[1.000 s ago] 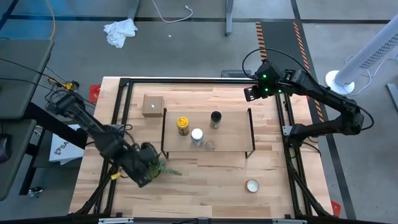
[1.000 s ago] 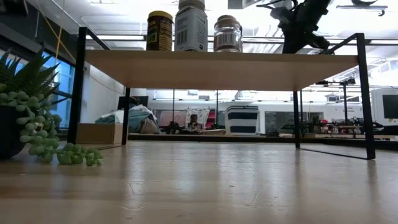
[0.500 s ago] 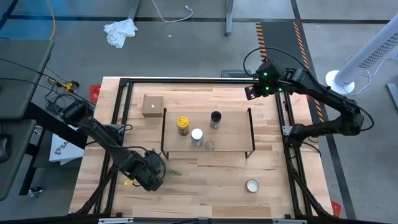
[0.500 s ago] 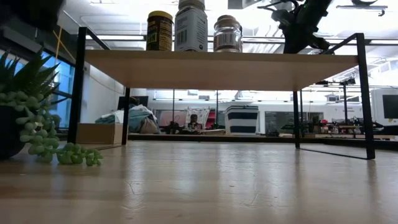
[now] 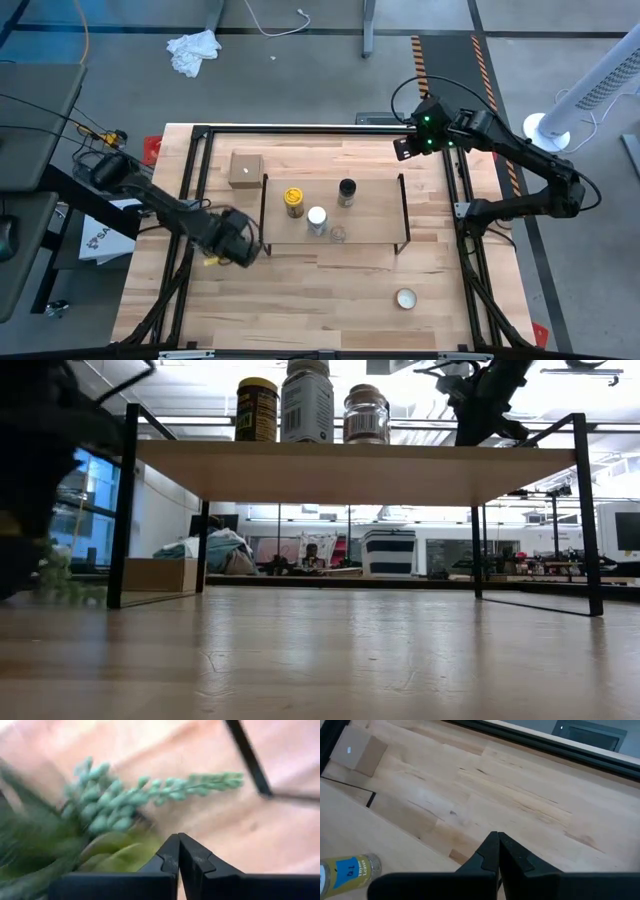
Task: Shelf spices
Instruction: Move the black vase plant to the middle left of the table, then remove the yellow seasoning bottle from the shelf
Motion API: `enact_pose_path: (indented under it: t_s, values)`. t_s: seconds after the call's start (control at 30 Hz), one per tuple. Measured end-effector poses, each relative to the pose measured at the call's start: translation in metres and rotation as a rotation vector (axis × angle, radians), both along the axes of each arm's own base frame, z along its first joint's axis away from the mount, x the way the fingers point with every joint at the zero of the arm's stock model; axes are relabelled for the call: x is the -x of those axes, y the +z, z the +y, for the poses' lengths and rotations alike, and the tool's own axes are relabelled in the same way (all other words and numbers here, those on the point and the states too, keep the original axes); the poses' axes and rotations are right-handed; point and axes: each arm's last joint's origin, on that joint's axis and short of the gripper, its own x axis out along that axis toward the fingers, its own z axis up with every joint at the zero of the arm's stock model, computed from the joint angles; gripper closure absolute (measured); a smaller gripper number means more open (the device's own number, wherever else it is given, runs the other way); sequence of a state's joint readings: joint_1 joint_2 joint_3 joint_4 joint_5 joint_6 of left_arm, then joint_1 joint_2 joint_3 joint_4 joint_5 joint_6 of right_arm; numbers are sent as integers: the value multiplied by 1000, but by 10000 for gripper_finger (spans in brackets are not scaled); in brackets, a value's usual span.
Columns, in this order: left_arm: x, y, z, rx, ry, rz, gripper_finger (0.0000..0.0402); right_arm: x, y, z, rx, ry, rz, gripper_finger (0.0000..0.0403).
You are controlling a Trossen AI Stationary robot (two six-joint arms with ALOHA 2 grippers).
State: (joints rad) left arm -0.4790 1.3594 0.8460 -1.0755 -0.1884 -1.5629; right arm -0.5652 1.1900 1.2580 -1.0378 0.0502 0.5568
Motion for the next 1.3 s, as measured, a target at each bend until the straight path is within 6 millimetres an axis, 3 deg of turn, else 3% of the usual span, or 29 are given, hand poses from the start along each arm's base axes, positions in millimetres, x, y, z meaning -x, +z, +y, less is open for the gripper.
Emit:
enact_pose_path:
  t_s: [0.23,0.4,0.8,1.03,1.2,1.3]
  values:
    - [6,5,48,-92,15,-32,402,-1,1,0,3,-5,-11,403]
    - [6,30,70,-106,-5,-118,402,-1,1,0,1,-9,-13,403]
    - [21,166,104,-401,-277,-474,389,-4,3,-2,28,-4,-53,403]
    - [-15,204,115,-356,-577,-658,290,-3,19,-2,95,75,-52,402]
    - [-51,220,117,-343,-813,-650,199,4,41,2,158,132,-34,396]
    - [-66,231,118,-360,-920,-614,153,8,52,5,184,168,-24,367]
